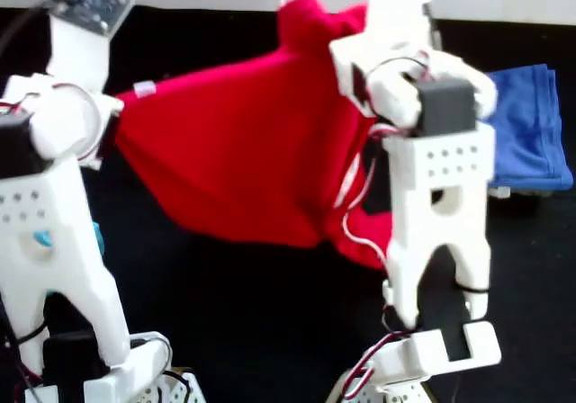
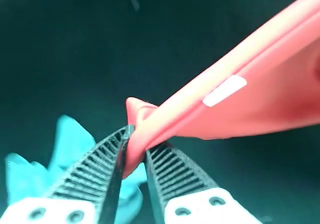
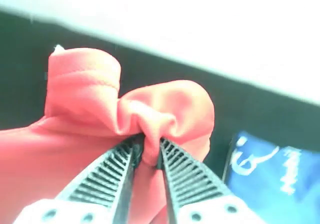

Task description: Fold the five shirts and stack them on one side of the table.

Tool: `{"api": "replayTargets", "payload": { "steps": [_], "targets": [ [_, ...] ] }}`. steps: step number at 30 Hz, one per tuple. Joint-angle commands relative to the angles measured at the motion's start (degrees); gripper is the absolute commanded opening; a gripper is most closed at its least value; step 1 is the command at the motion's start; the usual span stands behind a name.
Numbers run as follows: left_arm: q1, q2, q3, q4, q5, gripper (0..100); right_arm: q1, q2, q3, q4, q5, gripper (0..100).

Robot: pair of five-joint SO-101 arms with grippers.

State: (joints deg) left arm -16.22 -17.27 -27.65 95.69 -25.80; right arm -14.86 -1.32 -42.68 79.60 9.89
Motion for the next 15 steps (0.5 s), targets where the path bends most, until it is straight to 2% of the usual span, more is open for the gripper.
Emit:
{"api": "replayTargets", "payload": {
  "steps": [1, 5, 9, 15],
  "targets": [
    [0.57, -1.45, -10.51, 0.35, 0.7, 1, 2.59, -2.86, -11.56, -1.54, 0.53, 0.6],
    [0.31, -1.63, -16.75, 0.35, 0.7, 1, 4.7, -2.77, -20.09, -1.1, 0.62, 0.6],
    [0.57, -1.63, -20.7, 0.35, 0.79, 1, 4.79, -2.86, -20.88, 1.54, 0.62, 0.6],
    [0.57, -1.19, -13.67, 2.64, 1.85, 1, 4.09, -2.77, -16.31, 11.74, 0.53, 0.6]
  ]
}}
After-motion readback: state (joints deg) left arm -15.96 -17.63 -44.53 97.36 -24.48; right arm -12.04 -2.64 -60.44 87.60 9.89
